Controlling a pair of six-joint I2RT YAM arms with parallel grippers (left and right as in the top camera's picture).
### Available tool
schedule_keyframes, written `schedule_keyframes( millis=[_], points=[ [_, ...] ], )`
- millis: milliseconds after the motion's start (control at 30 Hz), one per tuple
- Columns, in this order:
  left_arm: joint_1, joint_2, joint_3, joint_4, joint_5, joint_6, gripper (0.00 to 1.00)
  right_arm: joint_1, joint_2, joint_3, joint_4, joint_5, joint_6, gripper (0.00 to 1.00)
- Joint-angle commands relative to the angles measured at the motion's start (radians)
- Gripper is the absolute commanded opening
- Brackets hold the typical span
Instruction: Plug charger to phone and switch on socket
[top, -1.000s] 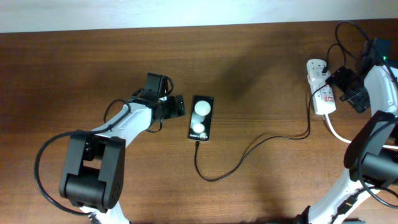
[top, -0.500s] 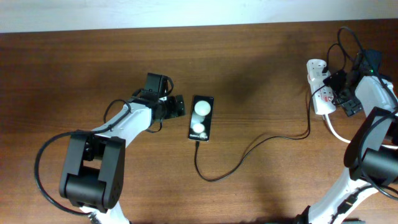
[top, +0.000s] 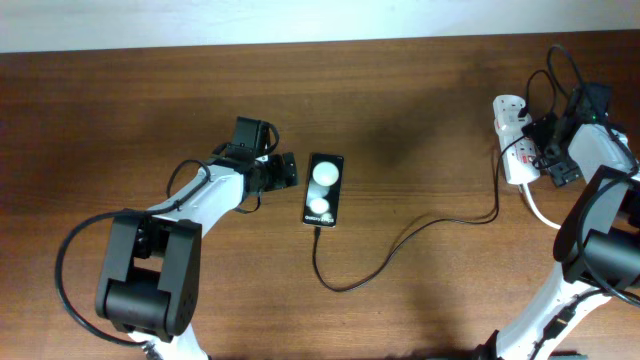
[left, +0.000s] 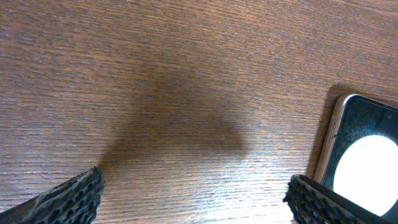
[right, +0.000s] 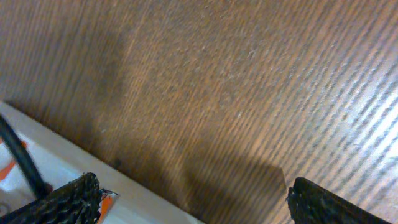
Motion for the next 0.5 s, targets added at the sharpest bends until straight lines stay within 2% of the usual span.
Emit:
schedule_keyframes(
  millis=[0, 467],
  points=[
    [0.013, 0.047, -0.04, -0.025, 0.017, -0.01, 0.99, 0.006, 0.034, -0.01, -0.008, -0.106, -0.004, 0.99],
    [0.013, 0.047, -0.04, -0.025, 0.017, -0.01, 0.99, 0.006, 0.035, -0.011, -0.008, -0.031, -0.004, 0.99]
  ],
)
